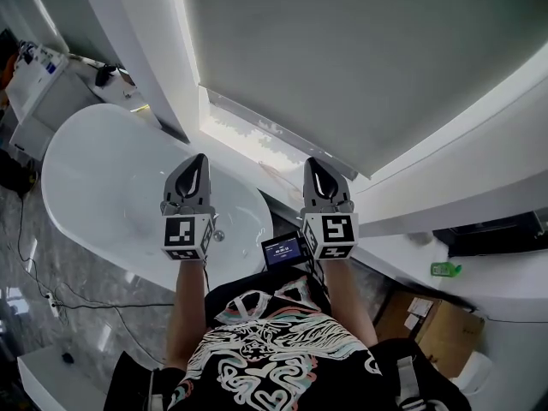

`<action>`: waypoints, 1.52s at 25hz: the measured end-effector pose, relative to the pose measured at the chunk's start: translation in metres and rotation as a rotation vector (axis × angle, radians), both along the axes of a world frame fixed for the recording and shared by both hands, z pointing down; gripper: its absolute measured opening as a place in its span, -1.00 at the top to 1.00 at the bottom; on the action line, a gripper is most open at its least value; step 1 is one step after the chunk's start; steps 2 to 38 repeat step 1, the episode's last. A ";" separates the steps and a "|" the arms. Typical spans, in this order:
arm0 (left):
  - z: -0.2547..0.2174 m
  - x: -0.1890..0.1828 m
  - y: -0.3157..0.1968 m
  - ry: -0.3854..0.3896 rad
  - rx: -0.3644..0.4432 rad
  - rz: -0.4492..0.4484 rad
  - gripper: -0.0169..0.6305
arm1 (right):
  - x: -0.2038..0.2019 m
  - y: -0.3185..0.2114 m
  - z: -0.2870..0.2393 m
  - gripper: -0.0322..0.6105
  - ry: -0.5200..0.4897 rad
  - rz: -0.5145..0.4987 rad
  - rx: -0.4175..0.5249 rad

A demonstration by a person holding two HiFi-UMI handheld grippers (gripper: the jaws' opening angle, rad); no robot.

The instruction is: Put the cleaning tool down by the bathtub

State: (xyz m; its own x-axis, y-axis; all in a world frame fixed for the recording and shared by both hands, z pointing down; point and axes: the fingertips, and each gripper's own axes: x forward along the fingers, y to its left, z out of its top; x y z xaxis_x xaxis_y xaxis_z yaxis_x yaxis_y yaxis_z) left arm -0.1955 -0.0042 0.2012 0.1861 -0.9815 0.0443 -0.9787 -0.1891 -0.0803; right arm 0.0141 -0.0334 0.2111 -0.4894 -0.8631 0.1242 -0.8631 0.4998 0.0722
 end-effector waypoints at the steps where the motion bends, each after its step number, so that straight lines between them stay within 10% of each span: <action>1: 0.000 -0.002 0.001 0.003 0.004 -0.004 0.90 | -0.001 0.001 0.001 0.81 0.001 -0.001 0.000; 38: 0.000 -0.002 0.001 0.003 0.004 -0.004 0.90 | -0.001 0.001 0.001 0.81 0.001 -0.001 0.000</action>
